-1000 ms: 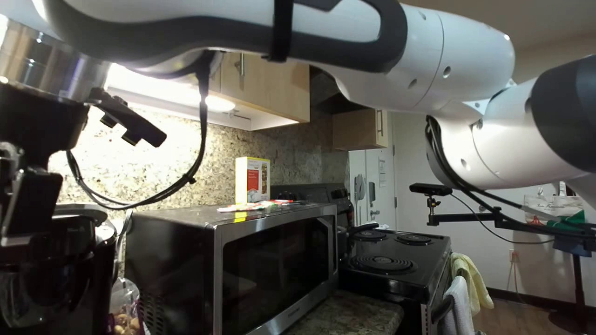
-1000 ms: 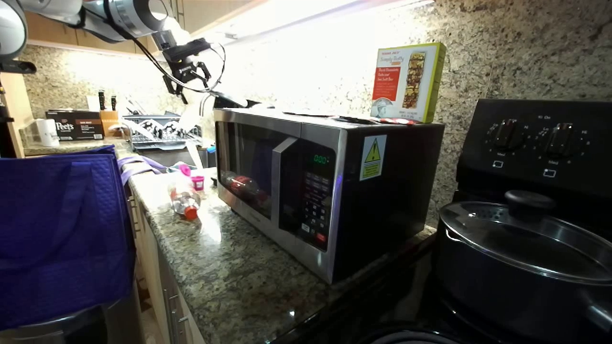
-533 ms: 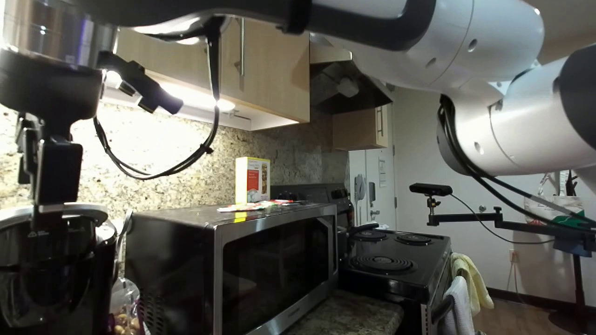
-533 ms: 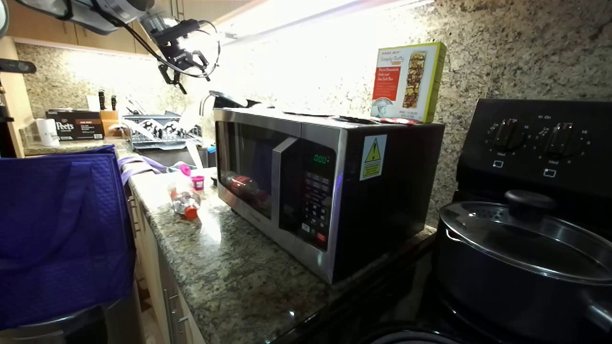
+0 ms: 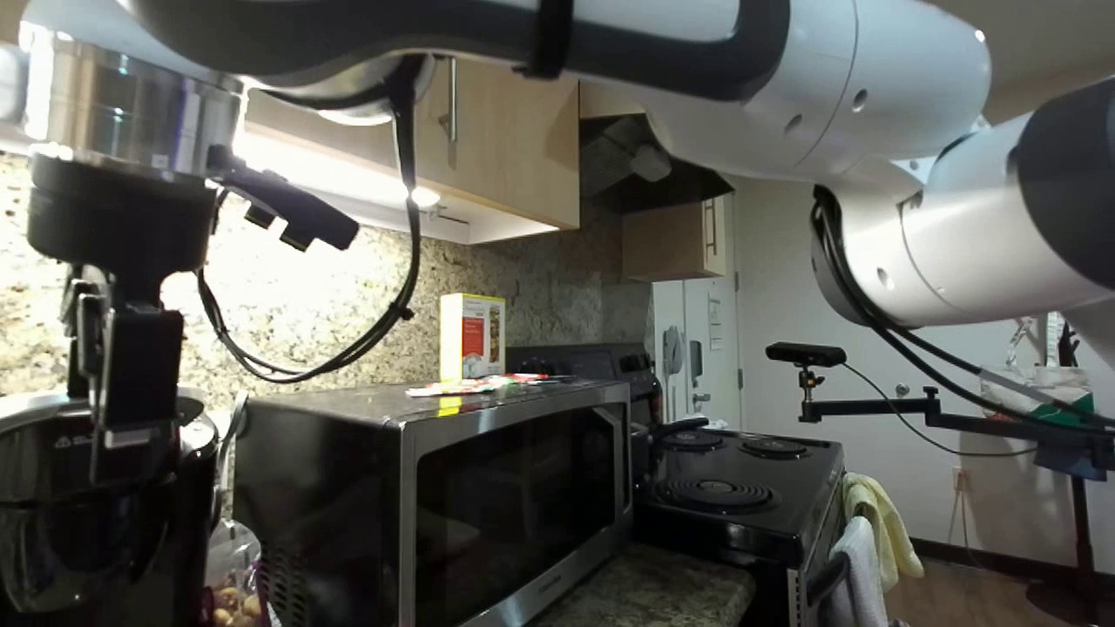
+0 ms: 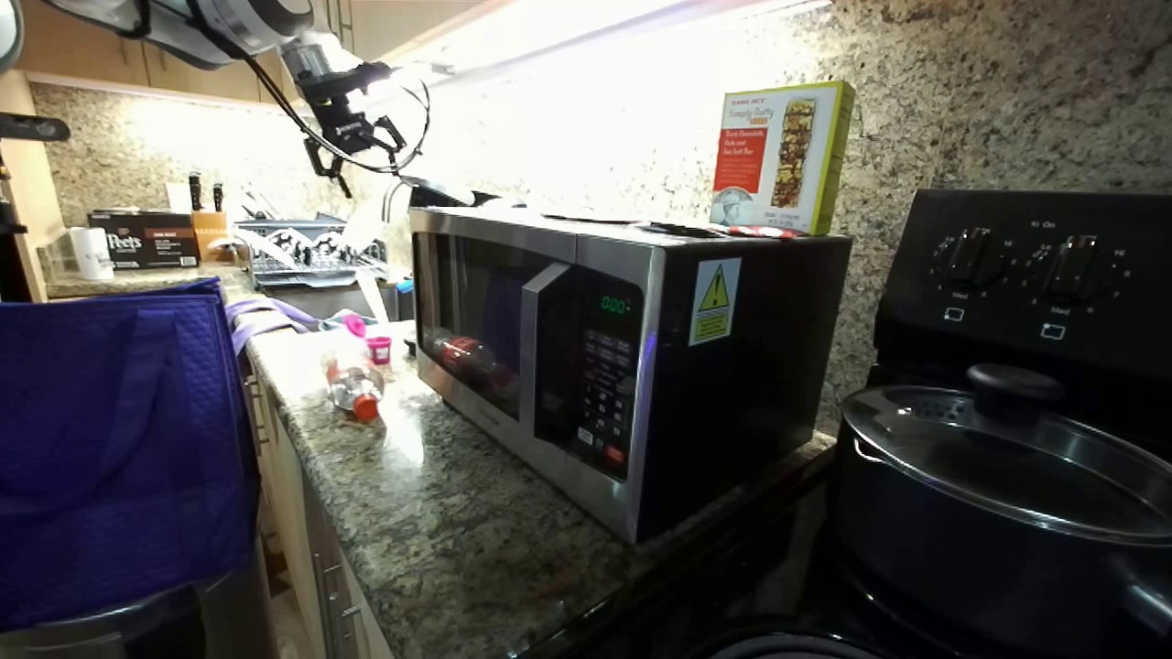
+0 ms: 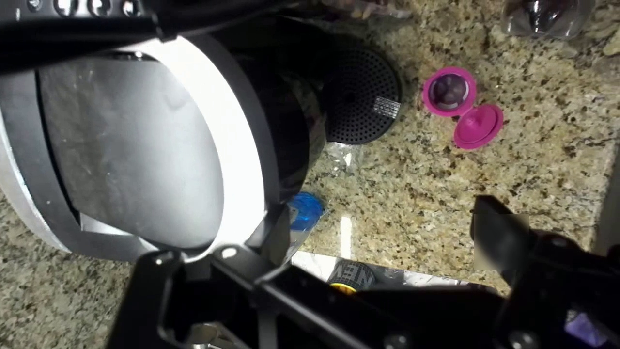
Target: Close the microwave door then take the bottle from the top of the microwave and place it on the counter top then close the top of the coffee maker
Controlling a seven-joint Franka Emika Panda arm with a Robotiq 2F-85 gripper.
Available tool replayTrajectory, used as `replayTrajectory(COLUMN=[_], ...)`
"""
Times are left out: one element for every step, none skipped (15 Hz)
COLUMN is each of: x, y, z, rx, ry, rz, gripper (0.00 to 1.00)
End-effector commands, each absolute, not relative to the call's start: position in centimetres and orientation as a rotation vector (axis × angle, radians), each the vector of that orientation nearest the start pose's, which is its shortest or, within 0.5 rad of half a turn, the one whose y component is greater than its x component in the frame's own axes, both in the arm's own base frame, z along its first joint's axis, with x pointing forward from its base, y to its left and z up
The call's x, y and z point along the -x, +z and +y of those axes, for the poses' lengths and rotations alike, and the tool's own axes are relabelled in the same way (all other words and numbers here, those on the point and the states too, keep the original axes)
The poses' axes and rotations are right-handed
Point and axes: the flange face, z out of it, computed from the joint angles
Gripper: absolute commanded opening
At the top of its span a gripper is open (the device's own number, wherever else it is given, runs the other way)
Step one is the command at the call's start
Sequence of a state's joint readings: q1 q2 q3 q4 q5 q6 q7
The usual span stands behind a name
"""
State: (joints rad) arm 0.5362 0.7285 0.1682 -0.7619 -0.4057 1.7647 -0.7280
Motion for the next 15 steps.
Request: replayTrajectory(x=[-63.7, -63.6, -63.4, -63.5, -63.8, -63.9, -63.7, -63.2, -62.7, -62.2, -61.8, -61.3, -60.9, -60.6, -60.5], y=[55.3, 55.4, 55.2, 55.1, 55.2, 55.4, 55.8, 56.4, 57.1, 57.5, 58.0, 58.3, 58.7, 58.9, 59.0], z=[40.9, 41.1, 41.1, 41.0, 41.0, 41.2, 41.4, 41.7, 42.3, 42.6, 42.9, 43.2, 43.5, 43.5, 43.6], rx=[2.643, 2.632, 2.648, 2.647, 2.634, 2.638, 2.650, 2.659, 2.663, 2.680, 2.692, 2.698, 2.704, 2.712, 2.709], ry=[-0.448, -0.460, -0.431, -0.436, -0.482, -0.516, -0.540, -0.561, -0.595, -0.607, -0.623, -0.637, -0.643, -0.644, -0.656], rz=[-2.169, -2.189, -2.187, -2.168, -2.177, -2.213, -2.228, -2.246, -2.268, -2.277, -2.278, -2.282, -2.282, -2.273, -2.267], gripper=[1.00, 1.00, 1.00, 1.00, 1.00, 1.00, 1.00, 1.00, 1.00, 1.00, 1.00, 1.00, 1.00, 1.00, 1.00])
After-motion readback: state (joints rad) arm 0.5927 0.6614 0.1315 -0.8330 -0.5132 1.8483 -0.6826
